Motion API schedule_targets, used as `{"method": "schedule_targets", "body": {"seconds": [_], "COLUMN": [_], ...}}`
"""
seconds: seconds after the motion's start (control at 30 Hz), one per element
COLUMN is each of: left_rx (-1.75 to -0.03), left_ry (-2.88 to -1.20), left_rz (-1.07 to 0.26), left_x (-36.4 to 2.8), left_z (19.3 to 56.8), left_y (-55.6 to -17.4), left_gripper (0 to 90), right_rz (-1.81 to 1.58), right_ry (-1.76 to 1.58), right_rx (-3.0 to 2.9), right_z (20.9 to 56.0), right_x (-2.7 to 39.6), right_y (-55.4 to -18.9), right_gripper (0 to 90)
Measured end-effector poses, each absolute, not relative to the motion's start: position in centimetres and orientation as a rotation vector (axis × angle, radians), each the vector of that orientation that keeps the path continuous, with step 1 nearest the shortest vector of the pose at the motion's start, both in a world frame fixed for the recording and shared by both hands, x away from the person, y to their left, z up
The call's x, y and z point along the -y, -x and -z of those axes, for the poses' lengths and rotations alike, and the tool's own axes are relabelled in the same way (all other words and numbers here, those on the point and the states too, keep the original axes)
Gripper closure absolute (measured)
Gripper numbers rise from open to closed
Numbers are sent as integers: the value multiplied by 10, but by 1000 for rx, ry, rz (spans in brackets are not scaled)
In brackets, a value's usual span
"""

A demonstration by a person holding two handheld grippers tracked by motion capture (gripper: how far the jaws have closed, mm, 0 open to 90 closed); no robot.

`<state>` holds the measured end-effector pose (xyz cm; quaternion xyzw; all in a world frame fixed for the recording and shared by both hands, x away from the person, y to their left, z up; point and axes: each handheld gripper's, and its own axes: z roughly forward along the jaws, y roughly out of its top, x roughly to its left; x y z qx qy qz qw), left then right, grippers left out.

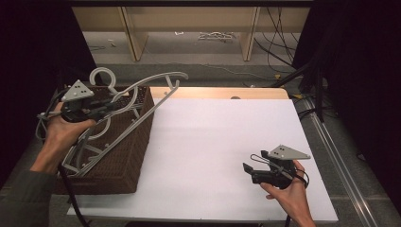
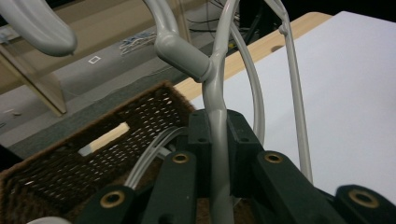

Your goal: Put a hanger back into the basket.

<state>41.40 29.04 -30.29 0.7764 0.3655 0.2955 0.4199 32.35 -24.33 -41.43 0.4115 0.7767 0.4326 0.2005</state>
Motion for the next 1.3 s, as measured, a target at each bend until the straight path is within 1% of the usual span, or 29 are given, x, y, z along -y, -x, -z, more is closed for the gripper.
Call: {"method": "schedule_targets", "body": {"seconds": [0.07, 0.1, 0.23, 0.3, 0.77, 0.97, 1.3], "left_rx": [-931, -931, -964, -969, -1059, -1079, -1134], "left_ry": [-1929, -1928, -1920, -1916, -1880, -1858, -1877], "left_rz": [-749, -774, -797, -842, -862, -864, -885], "left_x": [-298, -305, -315, -323, -356, -366, -387], "left_z": [307, 310, 315, 319, 349, 353, 369], "left_y": [-417, -421, -425, -426, -426, -423, -419], "left_gripper": [820, 820, 820, 820, 819, 819, 819], "right_rz": [-1208, -1219, -1203, -1203, -1191, -1212, -1203], "right_ry": [-1155, -1159, -1168, -1166, -1176, -1172, -1186], "right_rx": [-2172, -2170, -2179, -2179, -2188, -2177, -2186], "right_z": [415, 415, 416, 416, 417, 418, 418], "right_x": [243, 243, 243, 243, 244, 243, 244], "right_y": [-323, -323, -323, -323, -323, -325, -324], "right_gripper": [202, 202, 202, 202, 202, 202, 203]}}
